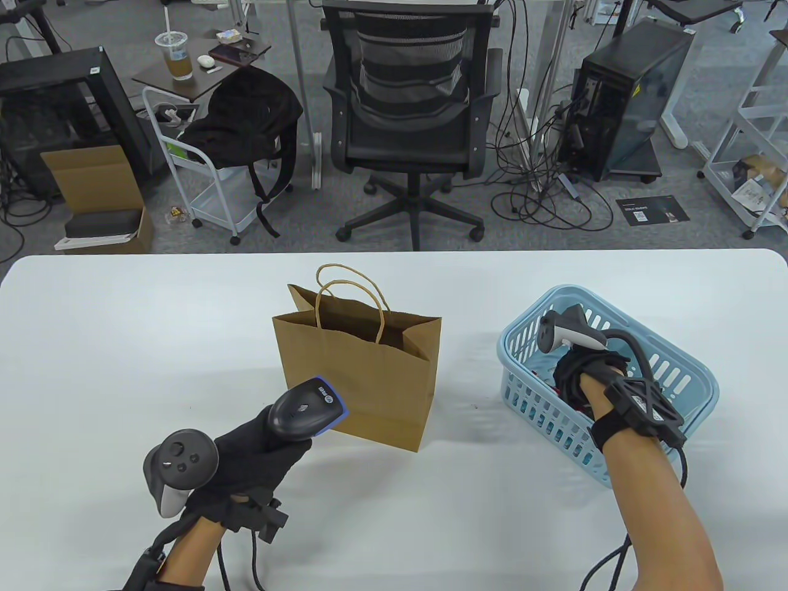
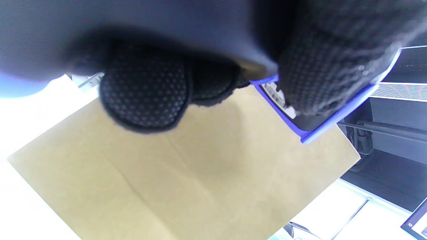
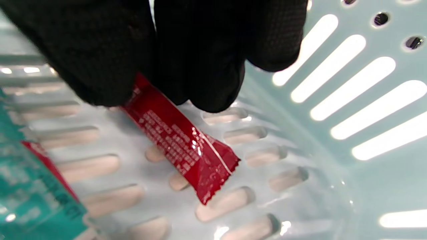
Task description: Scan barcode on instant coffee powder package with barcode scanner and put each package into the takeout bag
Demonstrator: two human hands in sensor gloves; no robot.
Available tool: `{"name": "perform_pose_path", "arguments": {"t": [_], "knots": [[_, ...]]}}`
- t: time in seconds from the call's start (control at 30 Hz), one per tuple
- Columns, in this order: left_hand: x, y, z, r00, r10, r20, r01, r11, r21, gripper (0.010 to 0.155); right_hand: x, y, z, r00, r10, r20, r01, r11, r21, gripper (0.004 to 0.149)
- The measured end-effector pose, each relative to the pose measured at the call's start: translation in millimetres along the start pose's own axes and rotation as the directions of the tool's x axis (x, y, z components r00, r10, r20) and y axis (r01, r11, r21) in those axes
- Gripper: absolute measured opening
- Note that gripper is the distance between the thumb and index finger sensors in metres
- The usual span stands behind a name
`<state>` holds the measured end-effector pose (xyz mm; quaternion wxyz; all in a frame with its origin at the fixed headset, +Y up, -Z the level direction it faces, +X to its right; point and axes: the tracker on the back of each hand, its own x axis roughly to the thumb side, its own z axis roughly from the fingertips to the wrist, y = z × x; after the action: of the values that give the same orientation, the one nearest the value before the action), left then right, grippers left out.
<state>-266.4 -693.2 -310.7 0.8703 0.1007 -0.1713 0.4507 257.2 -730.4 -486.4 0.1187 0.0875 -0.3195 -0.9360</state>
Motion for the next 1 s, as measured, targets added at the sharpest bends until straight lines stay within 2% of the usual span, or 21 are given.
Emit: {"name": "perform_pose_path", "arguments": {"t": [0.13,0.43,0.53,0.6,0.67,0.8,1.0], "knots": [[0.1,0.6,0.1,1.0,0.008,-0.001,-0.008,1.0,0.002,0.06,-11.1,-14.9,10.8,0.995,-0.095,-0.009,0.095,0.994,-0.052,0.037],[0.3,1.3,0.7,1.0,0.005,0.007,-0.005,1.0,0.01,0.06,-38.8,-49.6,61.7,0.979,-0.202,0.01,0.2,0.956,-0.213,0.046],[-0.5,2.7,1.3,1.0,0.01,0.004,-0.01,1.0,0.018,0.06,-46.3,-57.9,81.1,0.974,-0.225,0.025,0.223,0.933,-0.282,0.069],[-1.2,3.8,1.7,1.0,0.015,0.0,-0.015,1.0,0.023,0.06,-51.7,-63.3,96.2,0.967,-0.252,0.043,0.253,0.919,-0.303,0.076],[-1.5,4.4,1.9,1.0,0.019,-0.001,-0.019,0.999,0.026,0.06,-55.5,-67.8,108.8,0.959,-0.275,0.064,0.281,0.905,-0.319,0.069],[-1.1,5.7,2.2,1.0,0.022,0.001,-0.022,0.999,0.032,0.06,-58.6,-80.7,145.3,0.92,-0.348,0.181,0.392,0.836,-0.383,0.052],[-0.9,6.8,2.6,1.0,0.019,0.009,-0.02,0.999,0.037,0.06,-49.2,-98.6,195.5,0.886,-0.339,0.317,0.461,0.717,-0.523,0.051]]}}
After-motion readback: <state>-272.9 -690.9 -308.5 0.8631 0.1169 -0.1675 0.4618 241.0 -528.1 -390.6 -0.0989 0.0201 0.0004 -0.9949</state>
